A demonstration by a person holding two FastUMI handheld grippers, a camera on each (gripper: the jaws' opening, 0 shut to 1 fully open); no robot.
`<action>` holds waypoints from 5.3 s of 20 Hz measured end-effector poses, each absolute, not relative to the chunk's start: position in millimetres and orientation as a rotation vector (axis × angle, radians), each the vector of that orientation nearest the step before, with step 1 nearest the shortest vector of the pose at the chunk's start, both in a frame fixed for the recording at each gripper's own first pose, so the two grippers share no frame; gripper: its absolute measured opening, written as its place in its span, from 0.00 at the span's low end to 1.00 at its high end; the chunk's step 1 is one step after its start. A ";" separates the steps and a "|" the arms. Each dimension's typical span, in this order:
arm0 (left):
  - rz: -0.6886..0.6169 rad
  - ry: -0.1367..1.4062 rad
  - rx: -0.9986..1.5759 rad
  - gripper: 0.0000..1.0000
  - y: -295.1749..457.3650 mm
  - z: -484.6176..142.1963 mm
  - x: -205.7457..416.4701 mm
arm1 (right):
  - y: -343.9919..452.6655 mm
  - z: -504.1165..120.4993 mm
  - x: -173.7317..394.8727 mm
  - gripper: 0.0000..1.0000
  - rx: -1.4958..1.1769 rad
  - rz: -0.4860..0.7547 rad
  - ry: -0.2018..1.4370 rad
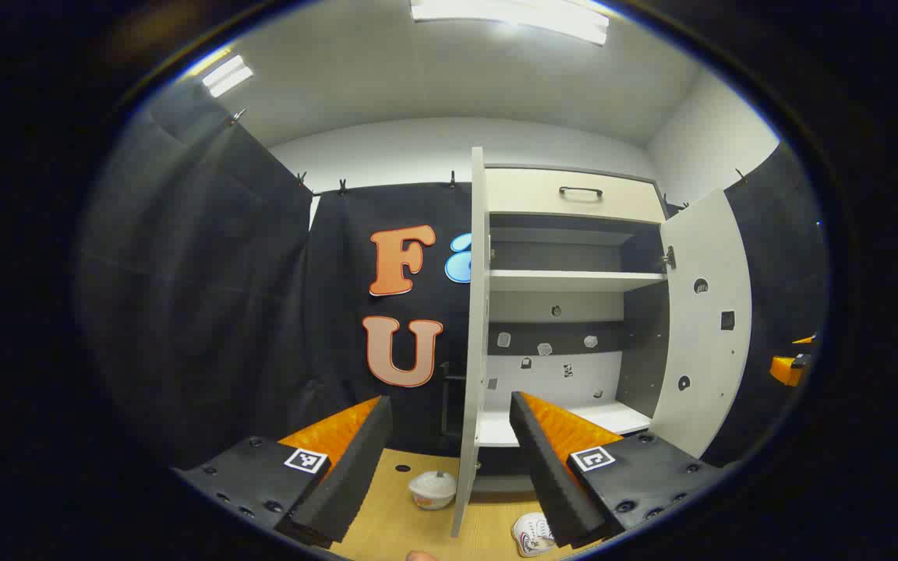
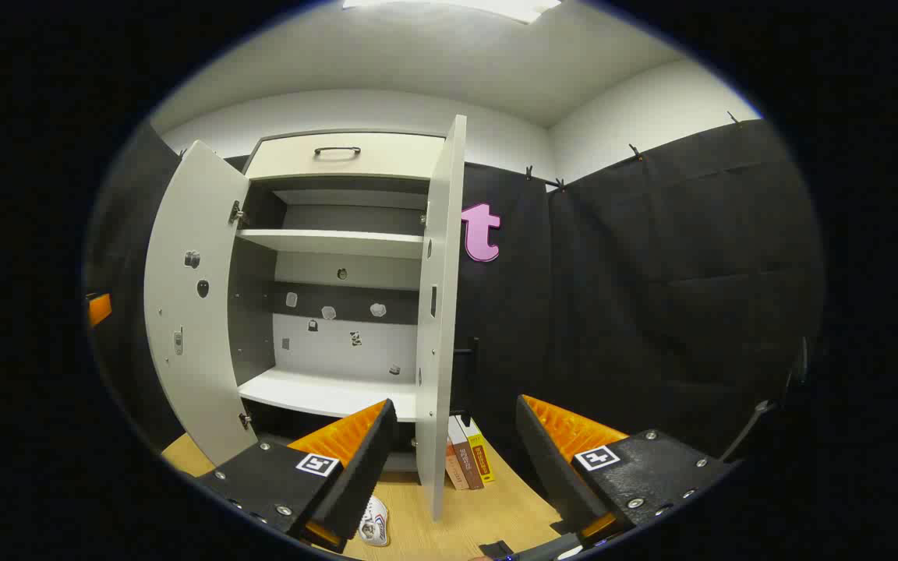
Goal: Grab one shoe with the right hand and put it into the shoe cabinet, grab the other shoe with the left hand and put it into the shoe cabinet; then close the right door with the right hand and the left door with the left hand.
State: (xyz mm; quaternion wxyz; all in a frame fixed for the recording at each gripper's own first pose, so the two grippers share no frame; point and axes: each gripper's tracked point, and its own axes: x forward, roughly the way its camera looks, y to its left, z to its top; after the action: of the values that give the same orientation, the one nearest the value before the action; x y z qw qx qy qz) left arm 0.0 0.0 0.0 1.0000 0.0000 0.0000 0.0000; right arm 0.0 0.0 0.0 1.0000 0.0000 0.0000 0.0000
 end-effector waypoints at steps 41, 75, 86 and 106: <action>0.075 0.071 0.053 0.98 36.5 -31.5 -8.6 | 160.1 -306.8 63.6 0.93 -0.112 0.247 0.346; 0.238 0.143 0.089 0.98 112.3 -69.0 -46.7 | 164.7 -506.2 88.8 0.00 -0.032 0.156 0.835; 0.175 0.097 0.074 0.98 102.1 -56.9 -46.6 | 183.9 -410.4 77.7 0.00 0.039 0.143 0.790; 0.102 0.033 0.088 0.97 81.5 -35.8 -26.9 | 197.4 -116.5 197.4 0.00 0.183 0.166 0.459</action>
State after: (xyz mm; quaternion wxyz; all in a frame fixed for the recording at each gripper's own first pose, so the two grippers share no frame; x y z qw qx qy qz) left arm -26.9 81.5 -35.8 0.9976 0.0437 0.0166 0.0511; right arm 197.4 197.4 -116.5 0.9662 0.0904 0.2269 0.0822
